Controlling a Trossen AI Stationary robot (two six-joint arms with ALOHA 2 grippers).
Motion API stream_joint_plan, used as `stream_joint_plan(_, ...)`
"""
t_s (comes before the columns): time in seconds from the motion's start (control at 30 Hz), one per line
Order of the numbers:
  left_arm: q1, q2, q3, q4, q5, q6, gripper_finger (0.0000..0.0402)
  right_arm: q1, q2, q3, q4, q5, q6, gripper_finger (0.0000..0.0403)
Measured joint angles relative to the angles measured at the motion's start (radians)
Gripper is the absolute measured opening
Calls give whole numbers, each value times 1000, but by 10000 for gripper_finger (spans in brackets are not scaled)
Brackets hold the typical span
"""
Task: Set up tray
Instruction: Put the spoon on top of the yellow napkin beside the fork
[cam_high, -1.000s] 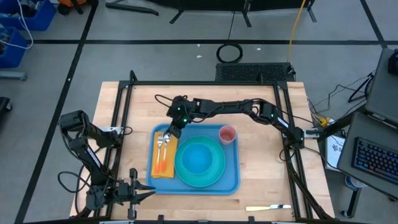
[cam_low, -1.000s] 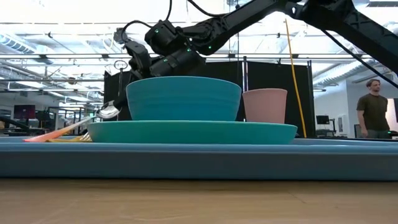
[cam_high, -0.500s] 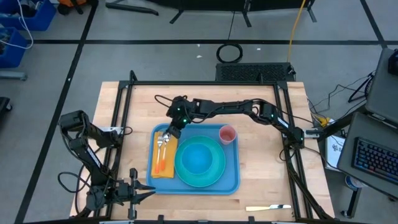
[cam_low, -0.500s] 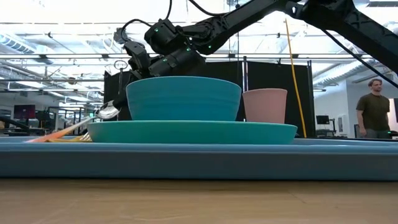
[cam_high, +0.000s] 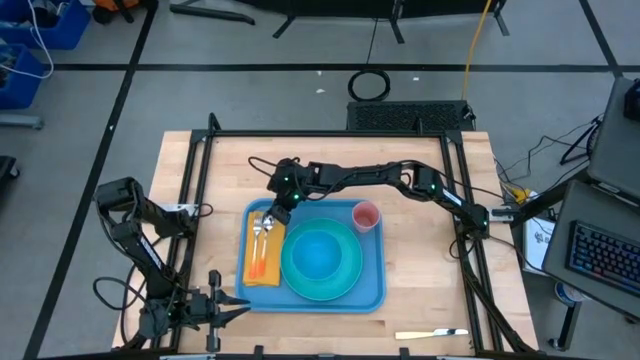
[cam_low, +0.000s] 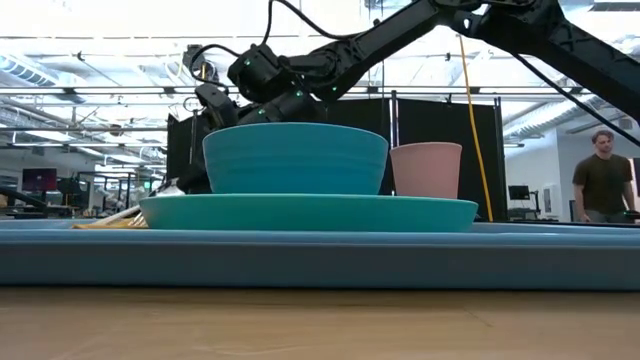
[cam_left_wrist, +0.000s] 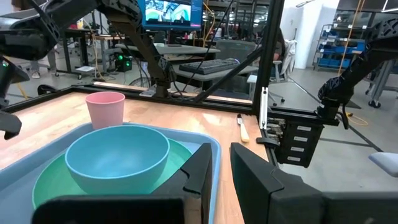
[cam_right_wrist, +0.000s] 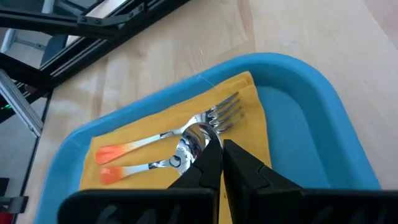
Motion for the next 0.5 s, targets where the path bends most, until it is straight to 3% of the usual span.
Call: stream_joint_plan(0.5, 0, 0, 0, -2, 1, -3, 63, -5, 0, 0, -4, -22, -1, 6)
